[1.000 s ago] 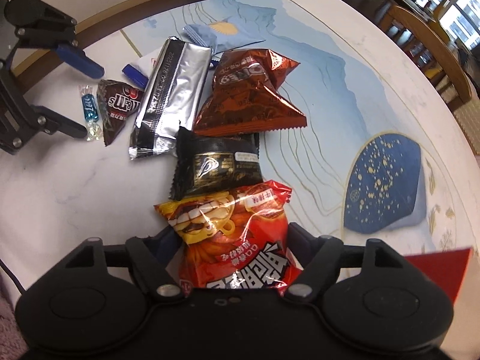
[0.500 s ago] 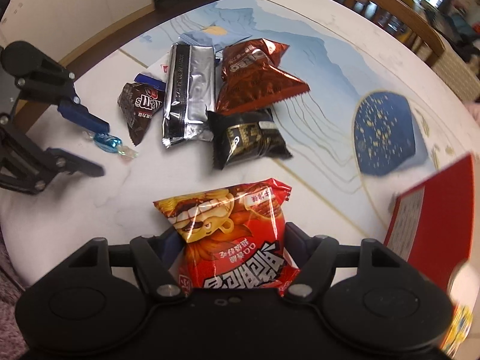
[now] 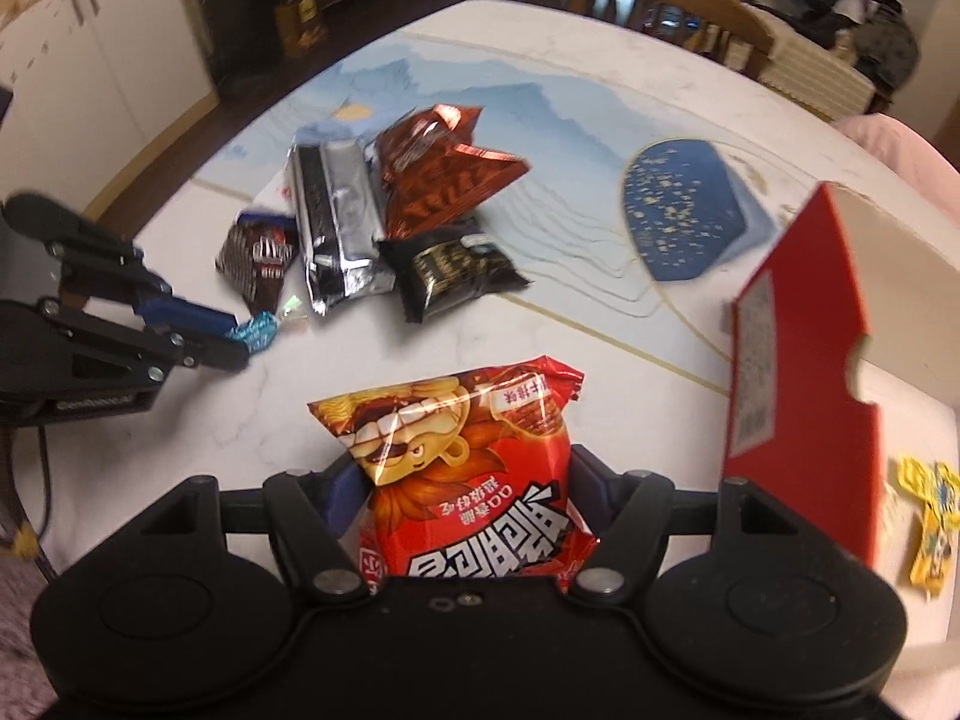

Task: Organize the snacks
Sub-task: 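Carry the red chip bag and blue candy over the red box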

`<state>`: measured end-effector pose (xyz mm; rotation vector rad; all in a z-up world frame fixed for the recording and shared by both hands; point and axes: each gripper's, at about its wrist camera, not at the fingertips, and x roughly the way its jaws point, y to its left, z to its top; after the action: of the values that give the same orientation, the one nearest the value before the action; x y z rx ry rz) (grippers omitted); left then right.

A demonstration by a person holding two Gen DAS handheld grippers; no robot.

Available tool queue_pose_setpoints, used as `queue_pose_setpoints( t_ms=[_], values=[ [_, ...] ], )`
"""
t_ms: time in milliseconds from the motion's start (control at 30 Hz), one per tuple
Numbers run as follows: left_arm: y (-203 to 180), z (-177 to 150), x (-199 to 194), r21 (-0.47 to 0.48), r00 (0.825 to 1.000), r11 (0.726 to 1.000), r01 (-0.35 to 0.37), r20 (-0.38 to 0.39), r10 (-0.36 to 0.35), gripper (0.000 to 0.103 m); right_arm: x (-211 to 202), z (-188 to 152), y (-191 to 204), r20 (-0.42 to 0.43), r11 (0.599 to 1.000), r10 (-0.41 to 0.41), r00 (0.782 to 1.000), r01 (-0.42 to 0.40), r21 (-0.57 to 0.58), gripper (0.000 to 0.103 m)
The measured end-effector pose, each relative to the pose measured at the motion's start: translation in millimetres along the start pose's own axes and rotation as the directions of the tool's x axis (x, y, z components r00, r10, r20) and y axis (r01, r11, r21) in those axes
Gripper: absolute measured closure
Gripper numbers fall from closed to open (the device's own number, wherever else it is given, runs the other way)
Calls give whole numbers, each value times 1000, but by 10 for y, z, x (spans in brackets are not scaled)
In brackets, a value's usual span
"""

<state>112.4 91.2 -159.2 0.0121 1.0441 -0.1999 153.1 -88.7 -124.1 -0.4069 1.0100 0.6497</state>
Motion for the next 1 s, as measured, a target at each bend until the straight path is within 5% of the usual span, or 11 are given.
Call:
queue_pose_setpoints(
  t_ms=[433, 1000],
  values=[
    [-189, 390, -543, -108, 992, 994, 25, 126, -11, 91, -721, -12, -257, 139, 996, -63, 988, 53, 76, 35],
    [-1221, 1177, -784, 31, 965, 998, 47, 258, -53, 91, -1289, -24, -1135, 242, 978, -182, 953, 150, 145, 35]
  ],
)
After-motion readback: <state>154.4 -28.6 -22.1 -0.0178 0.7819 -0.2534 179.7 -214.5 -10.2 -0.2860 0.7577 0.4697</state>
